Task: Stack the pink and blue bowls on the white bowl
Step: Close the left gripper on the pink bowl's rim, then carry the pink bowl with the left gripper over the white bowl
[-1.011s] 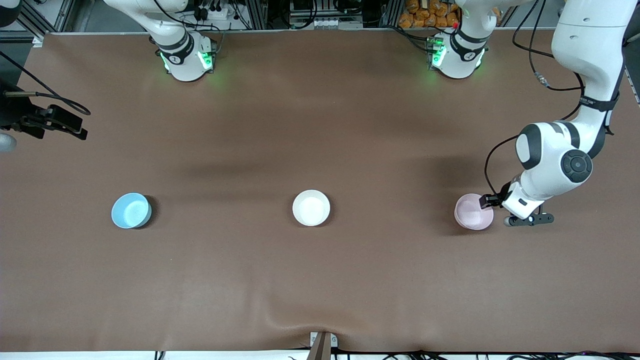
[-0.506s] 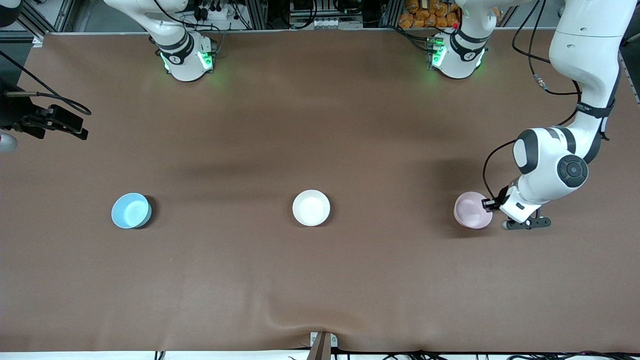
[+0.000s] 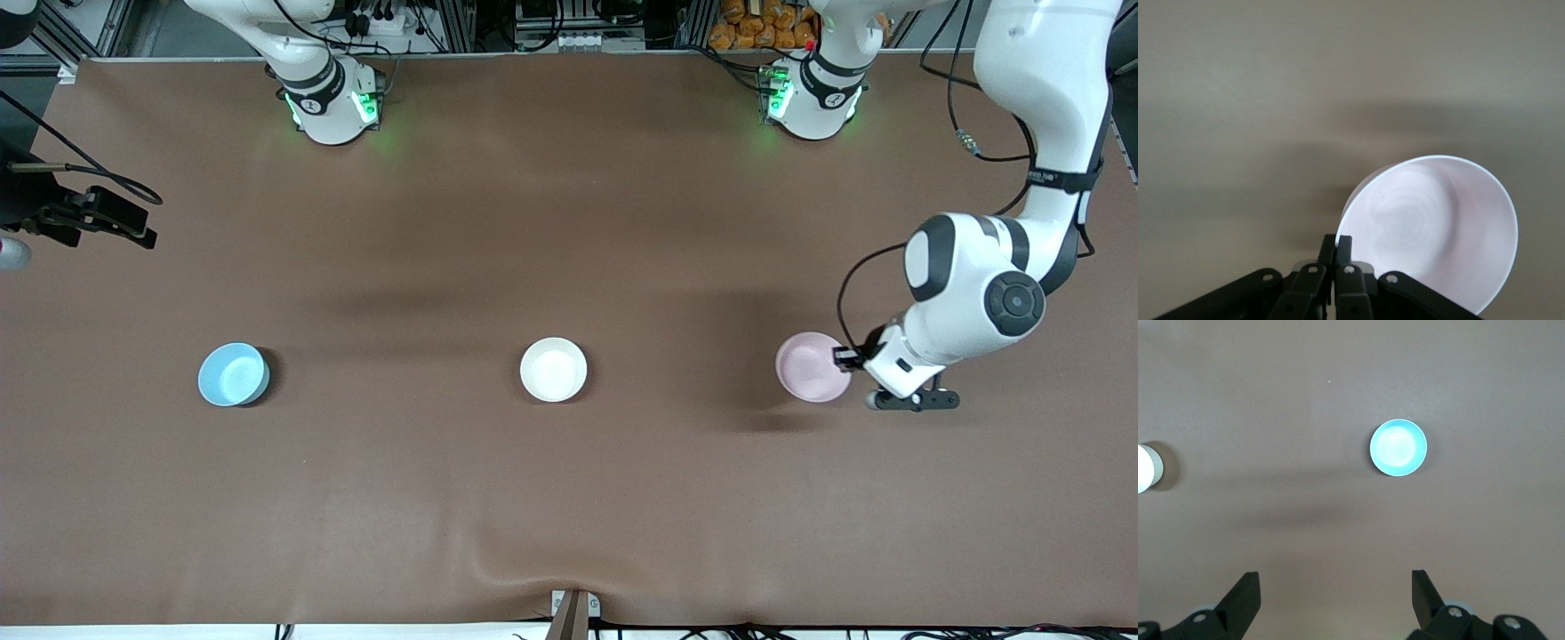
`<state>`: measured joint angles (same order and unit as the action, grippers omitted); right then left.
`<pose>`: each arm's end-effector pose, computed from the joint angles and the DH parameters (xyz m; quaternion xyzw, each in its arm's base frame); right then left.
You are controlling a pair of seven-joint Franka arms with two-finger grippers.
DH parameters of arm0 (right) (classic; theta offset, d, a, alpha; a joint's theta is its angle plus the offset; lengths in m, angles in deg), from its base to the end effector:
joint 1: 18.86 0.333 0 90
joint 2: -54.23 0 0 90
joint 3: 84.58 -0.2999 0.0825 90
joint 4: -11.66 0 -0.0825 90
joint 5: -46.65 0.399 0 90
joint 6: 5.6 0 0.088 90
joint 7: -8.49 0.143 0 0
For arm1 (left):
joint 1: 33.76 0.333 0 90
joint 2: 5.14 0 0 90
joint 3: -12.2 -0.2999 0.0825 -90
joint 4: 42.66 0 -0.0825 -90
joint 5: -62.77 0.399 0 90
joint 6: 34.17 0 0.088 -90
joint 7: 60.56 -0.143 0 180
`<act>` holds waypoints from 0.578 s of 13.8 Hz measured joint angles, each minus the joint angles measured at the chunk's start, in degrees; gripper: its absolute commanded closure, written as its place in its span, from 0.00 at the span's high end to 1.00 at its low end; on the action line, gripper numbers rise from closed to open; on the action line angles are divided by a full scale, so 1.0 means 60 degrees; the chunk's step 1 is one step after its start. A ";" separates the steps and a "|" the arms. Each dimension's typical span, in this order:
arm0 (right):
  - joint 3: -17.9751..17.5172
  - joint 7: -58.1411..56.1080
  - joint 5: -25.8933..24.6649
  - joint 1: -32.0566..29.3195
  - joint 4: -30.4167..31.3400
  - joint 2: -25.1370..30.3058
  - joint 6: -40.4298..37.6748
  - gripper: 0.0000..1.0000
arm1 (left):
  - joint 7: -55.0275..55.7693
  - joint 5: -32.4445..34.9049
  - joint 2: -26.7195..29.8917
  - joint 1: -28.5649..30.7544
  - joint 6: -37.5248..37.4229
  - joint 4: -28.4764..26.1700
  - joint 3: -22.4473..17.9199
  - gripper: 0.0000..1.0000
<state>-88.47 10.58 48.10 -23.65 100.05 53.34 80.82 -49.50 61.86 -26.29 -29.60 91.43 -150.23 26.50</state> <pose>0.5658 -0.0054 0.5719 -0.9993 0.0256 0.0251 0.0129 0.6196 -0.1084 0.2571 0.9983 0.0199 -0.0308 0.0462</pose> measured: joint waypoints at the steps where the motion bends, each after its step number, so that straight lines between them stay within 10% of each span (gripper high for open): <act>1: 0.0000 0.0000 0.0000 0.0000 0.0000 0.0000 0.0000 1.00 | 0.0664 -0.0002 0.0209 -0.0019 -0.0256 0.0099 0.0460 0.00; 8: 0.0000 0.0000 0.0000 0.0000 0.0000 -0.0004 -0.0001 1.00 | 0.4496 -0.0005 0.0245 -0.1453 -0.0707 0.0652 0.2168 0.00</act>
<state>-88.47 10.58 48.09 -23.66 100.05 53.31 80.81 -22.53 61.83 -24.82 -38.32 87.19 -146.32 39.51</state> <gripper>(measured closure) 0.000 0.974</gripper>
